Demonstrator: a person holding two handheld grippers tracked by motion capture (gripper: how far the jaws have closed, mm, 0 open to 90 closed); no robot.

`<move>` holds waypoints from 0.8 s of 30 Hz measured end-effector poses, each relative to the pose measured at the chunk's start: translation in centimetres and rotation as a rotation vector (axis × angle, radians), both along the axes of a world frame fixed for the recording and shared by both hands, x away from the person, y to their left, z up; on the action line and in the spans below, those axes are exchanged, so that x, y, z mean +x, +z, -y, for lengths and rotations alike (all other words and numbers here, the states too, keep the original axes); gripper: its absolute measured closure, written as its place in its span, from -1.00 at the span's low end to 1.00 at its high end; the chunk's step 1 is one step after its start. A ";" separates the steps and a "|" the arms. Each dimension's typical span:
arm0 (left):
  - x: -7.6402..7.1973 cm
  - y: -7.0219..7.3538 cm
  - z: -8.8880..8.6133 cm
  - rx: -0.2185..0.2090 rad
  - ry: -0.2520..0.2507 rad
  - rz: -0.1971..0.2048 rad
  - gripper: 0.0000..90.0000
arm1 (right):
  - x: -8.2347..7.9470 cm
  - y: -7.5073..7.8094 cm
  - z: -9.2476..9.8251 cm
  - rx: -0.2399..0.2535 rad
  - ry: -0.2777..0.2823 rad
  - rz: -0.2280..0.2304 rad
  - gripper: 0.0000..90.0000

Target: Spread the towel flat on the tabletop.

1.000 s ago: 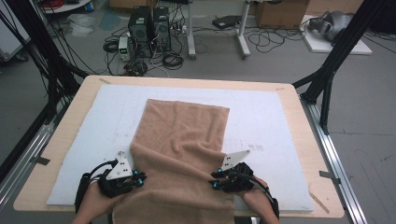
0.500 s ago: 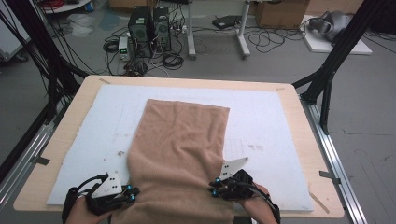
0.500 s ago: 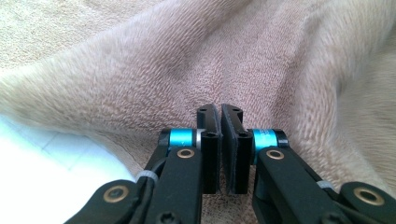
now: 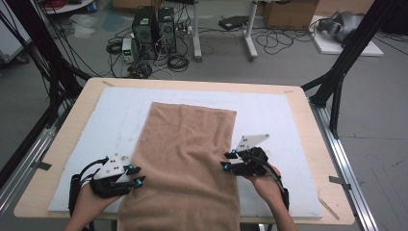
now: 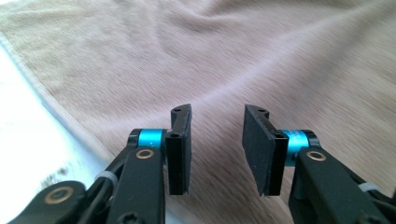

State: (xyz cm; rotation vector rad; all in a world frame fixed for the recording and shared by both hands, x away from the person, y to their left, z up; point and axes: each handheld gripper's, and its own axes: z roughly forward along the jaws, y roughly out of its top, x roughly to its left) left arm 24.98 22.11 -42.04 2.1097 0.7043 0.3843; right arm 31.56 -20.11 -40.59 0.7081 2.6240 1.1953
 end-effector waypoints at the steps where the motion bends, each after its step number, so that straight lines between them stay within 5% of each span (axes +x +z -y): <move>1: 0.4 -0.1 0.1 -0.002 0.011 -0.003 0.34 | 0.7 -0.3 -0.1 -0.013 -0.025 -0.003 0.35; 8: 2.4 -0.7 0.5 -0.003 0.049 -0.019 0.27 | 4.2 -2.8 0.3 -0.043 -0.164 -0.079 0.33; 10: 2.8 -0.8 0.5 -0.008 0.060 -0.022 0.26 | 4.7 -3.3 0.2 -0.054 -0.171 -0.082 0.48; 12: 3.1 -1.0 0.5 -0.009 0.061 -0.027 0.26 | 4.9 -3.3 0.3 -0.055 -0.149 -0.076 0.87; 15: 3.2 -0.9 0.6 -0.012 0.065 -0.026 0.26 | 5.6 -3.1 0.7 -0.050 -0.148 -0.120 0.92; 18: 3.4 -0.7 0.6 -0.027 0.061 -0.028 0.27 | 6.1 -2.5 1.3 -0.104 -0.210 -0.073 0.92; 24: 4.5 -0.2 1.0 -0.007 0.064 -0.020 0.27 | 7.5 -2.4 2.3 -0.072 -0.272 -0.053 0.84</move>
